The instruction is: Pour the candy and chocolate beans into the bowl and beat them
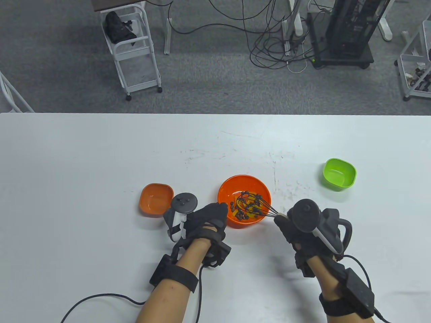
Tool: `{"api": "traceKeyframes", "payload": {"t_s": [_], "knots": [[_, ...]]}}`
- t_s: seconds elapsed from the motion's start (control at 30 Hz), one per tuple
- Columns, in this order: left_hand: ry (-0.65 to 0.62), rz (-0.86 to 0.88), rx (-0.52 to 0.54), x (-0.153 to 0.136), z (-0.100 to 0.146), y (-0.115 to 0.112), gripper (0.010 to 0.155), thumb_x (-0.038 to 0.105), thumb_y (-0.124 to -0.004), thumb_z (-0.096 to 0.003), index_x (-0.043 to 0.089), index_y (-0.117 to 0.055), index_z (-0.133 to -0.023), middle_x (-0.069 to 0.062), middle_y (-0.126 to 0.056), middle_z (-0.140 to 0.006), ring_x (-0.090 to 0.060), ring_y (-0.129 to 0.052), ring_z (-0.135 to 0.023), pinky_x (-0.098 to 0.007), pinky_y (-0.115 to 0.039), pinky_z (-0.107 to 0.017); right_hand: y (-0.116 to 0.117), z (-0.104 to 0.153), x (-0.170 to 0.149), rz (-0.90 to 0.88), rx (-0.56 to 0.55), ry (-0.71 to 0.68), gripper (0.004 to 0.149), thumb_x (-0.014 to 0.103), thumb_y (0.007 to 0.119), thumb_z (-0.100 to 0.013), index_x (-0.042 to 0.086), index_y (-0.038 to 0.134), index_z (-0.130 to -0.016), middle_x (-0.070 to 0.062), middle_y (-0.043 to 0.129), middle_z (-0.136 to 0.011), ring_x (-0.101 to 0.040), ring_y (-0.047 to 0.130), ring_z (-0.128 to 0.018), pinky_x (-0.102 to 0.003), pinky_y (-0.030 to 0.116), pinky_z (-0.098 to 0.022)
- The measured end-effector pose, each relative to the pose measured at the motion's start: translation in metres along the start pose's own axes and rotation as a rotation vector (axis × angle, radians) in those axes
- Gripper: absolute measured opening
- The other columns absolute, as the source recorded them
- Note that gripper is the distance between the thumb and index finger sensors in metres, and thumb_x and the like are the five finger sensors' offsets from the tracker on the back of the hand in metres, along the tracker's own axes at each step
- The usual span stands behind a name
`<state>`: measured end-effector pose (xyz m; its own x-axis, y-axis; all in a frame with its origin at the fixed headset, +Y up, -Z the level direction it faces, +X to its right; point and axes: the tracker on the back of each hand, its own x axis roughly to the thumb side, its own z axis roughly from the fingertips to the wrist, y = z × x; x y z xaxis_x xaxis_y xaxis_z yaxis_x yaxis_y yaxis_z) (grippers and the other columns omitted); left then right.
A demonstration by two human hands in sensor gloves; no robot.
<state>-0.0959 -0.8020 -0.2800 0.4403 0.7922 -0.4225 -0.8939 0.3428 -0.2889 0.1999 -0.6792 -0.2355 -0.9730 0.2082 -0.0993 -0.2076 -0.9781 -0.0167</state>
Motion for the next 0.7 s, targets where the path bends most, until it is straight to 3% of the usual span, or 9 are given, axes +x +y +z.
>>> {"api": "traceKeyframes", "payload": {"t_s": [0.17,0.3,0.47,0.6,0.7], "knots": [[0.002,-0.006,0.000,0.000,-0.001,0.000,0.048,0.063,-0.070,-0.0499,0.021,-0.087,-0.063,0.006,-0.099,-0.039,-0.020,-0.104,-0.027,-0.038,-0.091,-0.015,0.018,-0.008,-0.002,-0.088,-0.011,0.010,0.057,0.063,0.085,-0.043,0.015,0.094,-0.073,0.001,0.101,-0.034,-0.016,0.090,-0.001,-0.039,0.087,-0.003],[0.008,0.009,0.001,-0.001,-0.001,0.001,0.048,0.063,-0.069,-0.0501,0.021,-0.087,-0.064,0.006,-0.099,-0.039,-0.020,-0.105,-0.027,-0.037,-0.091,-0.015,0.029,-0.008,0.004,-0.142,0.042,-0.040,0.057,0.062,0.084,-0.044,0.015,0.094,-0.074,0.001,0.101,-0.034,-0.016,0.091,0.000,-0.039,0.087,-0.003],[0.011,0.016,0.005,-0.001,-0.001,0.001,0.047,0.063,-0.068,-0.0503,0.022,-0.086,-0.064,0.007,-0.099,-0.039,-0.019,-0.105,-0.028,-0.037,-0.092,-0.015,0.015,-0.003,0.005,-0.135,0.125,-0.106,0.057,0.063,0.089,-0.042,0.016,0.096,-0.073,0.000,0.102,-0.034,-0.018,0.091,-0.001,-0.040,0.086,-0.005],[0.006,-0.003,0.006,0.000,0.000,0.000,0.048,0.063,-0.069,-0.0502,0.021,-0.087,-0.064,0.007,-0.099,-0.039,-0.019,-0.105,-0.028,-0.037,-0.091,-0.016,-0.003,0.002,0.003,-0.035,0.069,-0.096,0.056,0.063,0.092,-0.040,0.017,0.097,-0.072,-0.001,0.102,-0.034,-0.018,0.091,-0.002,-0.041,0.086,-0.006],[0.000,0.007,-0.009,0.000,-0.001,0.000,0.048,0.063,-0.069,-0.0501,0.021,-0.087,-0.064,0.006,-0.099,-0.040,-0.020,-0.104,-0.028,-0.038,-0.091,-0.016,-0.002,-0.002,-0.004,-0.012,0.028,-0.033,0.056,0.063,0.092,-0.040,0.017,0.097,-0.072,-0.001,0.102,-0.034,-0.018,0.091,-0.002,-0.041,0.086,-0.006]]}}
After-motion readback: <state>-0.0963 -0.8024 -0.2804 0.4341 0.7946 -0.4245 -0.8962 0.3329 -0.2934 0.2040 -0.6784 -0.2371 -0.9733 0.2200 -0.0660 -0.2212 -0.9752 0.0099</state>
